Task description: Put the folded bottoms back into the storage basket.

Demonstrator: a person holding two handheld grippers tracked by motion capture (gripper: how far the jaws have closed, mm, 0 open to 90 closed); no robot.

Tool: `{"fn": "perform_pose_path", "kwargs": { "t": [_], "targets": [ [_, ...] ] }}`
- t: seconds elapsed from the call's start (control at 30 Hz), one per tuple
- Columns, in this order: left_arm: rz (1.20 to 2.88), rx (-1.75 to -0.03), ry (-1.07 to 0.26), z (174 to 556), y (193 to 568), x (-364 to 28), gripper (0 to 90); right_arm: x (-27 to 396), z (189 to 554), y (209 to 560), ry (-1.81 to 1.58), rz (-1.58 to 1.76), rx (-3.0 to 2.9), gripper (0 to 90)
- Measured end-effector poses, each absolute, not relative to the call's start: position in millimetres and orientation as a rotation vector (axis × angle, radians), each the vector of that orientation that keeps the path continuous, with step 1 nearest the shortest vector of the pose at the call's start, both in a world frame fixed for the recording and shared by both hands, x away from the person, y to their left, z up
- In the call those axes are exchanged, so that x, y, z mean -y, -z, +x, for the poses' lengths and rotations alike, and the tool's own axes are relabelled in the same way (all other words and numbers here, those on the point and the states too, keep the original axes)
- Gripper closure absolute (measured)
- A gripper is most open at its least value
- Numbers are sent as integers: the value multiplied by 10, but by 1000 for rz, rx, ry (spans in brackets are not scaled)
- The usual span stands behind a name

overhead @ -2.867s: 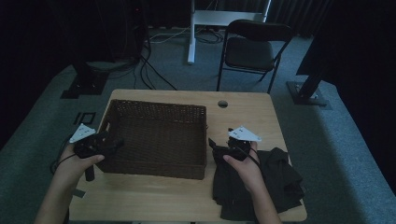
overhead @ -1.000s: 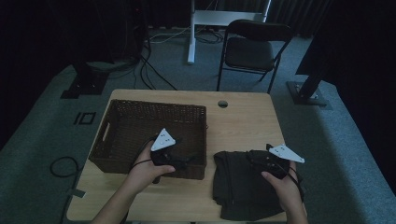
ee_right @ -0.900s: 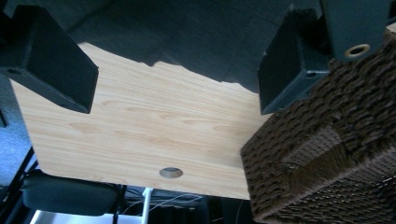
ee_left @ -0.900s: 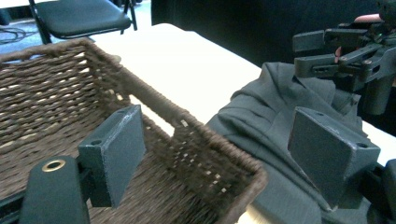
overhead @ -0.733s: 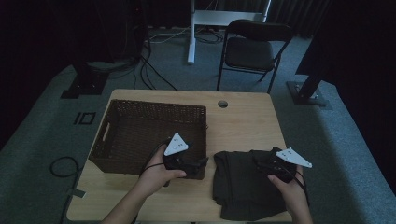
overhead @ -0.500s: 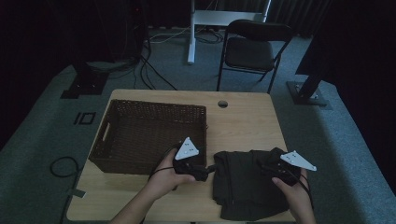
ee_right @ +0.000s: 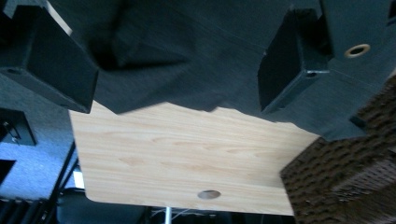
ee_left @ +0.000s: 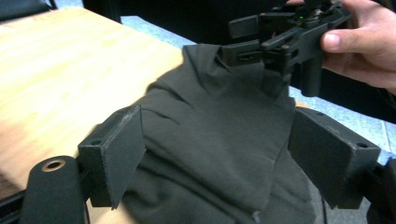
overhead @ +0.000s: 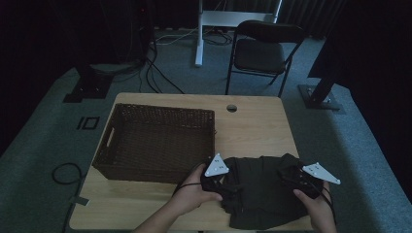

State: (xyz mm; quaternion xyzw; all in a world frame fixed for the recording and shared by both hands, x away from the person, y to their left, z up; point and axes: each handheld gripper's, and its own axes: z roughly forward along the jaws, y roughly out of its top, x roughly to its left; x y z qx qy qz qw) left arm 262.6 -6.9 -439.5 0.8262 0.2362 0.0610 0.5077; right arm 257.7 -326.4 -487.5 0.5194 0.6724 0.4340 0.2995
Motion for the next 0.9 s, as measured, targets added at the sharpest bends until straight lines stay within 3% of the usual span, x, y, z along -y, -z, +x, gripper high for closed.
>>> {"fn": "perform_pose_path", "kwargs": {
  "t": [0.27, 0.47, 0.77, 0.9],
  "targets": [
    [1980, -615, -130, 2545, 4595, 350, 194, 3421, 2551, 5015, -1102, 1421, -1767, 120],
    [2005, -649, -190, 2518, 4780, 482, 194, 3502, 2544, 5140, -1067, 1458, -1772, 120],
    [2048, -763, -284, 2538, 5070, 512, 194, 3538, 2588, 5319, -1030, 1501, -1801, 120],
    [2077, -812, -267, 2560, 5182, 520, 194, 3537, 2626, 5373, -1006, 1518, -1816, 119]
  ]
}}
